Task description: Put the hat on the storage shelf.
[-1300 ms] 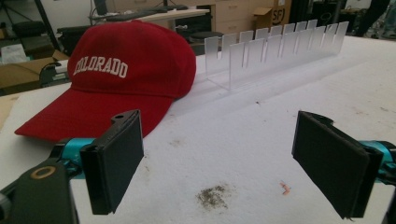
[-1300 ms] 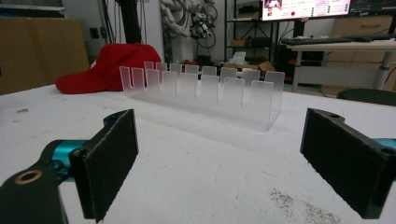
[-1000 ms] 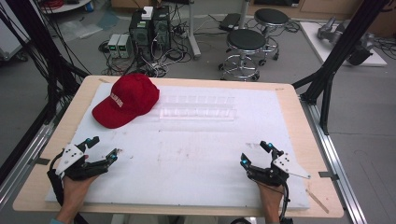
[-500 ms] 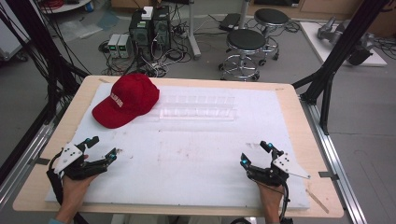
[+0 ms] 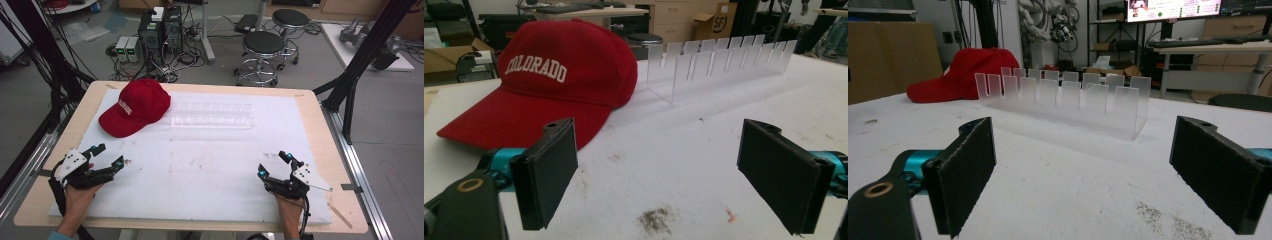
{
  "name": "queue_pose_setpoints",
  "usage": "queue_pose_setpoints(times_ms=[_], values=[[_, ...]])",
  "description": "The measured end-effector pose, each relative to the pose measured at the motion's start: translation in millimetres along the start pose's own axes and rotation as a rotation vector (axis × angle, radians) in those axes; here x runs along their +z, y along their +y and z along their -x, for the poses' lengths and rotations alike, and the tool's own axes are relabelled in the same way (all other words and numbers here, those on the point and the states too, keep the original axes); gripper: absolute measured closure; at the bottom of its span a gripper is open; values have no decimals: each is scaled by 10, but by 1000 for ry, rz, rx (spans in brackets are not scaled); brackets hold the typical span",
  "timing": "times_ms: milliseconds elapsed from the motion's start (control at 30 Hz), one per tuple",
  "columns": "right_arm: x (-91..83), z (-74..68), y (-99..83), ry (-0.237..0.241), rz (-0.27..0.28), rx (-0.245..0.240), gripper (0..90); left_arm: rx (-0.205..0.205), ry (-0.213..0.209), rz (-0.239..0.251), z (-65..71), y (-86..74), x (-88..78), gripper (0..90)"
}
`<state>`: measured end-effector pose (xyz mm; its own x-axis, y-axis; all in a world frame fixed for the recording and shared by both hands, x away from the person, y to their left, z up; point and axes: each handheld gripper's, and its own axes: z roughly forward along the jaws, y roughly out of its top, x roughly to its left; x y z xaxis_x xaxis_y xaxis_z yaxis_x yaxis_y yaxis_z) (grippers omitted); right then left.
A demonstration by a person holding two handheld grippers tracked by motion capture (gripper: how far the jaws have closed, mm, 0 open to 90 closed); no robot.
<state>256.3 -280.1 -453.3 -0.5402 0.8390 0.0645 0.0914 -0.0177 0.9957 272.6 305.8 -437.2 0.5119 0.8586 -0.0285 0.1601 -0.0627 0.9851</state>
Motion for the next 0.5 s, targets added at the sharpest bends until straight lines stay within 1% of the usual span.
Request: queue_pose_setpoints(times_ms=[33, 100, 133, 200, 233, 267, 300, 333, 367, 400, 433, 467, 500], values=[[1, 5, 1, 0, 2, -5, 103, -4, -1, -1, -6, 24, 7, 168], [1, 6, 0, 0, 2, -3, 103, 1, -1, -8, -16, 52, 13, 168], [2, 7, 0, 0, 4, -2, 102, 13, -1, -14, -42, 112, 26, 167], [1, 6, 0, 0, 3, -4, 102, 9, -1, -13, -50, 137, 33, 167], [2, 5, 0, -2, 4, -5, 102, 2, -17, -28, -100, 213, 51, 167], [2, 5, 0, -2, 4, -5, 102, 2, -17, -28, -100, 213, 51, 167], [-1, -3, -1, -2, 2, 0, 102, -2, -27, -39, -150, 284, 70, 167], [-2, -1, -1, -3, 2, -1, 102, -2, -27, -39, -150, 284, 70, 167], [-1, 1, -1, -3, 3, -2, 103, -5, -38, -54, -205, 362, 90, 168], [-2, 2, -1, -3, 3, -1, 102, -5, -38, -54, -205, 362, 90, 167], [-2, 2, -1, -3, 3, -2, 103, 1, -42, -65, -259, 448, 115, 167], [-1, -1, -1, -4, 3, -1, 103, 1, -42, -65, -259, 448, 115, 167], [-1, -3, -2, -3, 3, 0, 102, 6, -42, -70, -286, 492, 130, 168]])
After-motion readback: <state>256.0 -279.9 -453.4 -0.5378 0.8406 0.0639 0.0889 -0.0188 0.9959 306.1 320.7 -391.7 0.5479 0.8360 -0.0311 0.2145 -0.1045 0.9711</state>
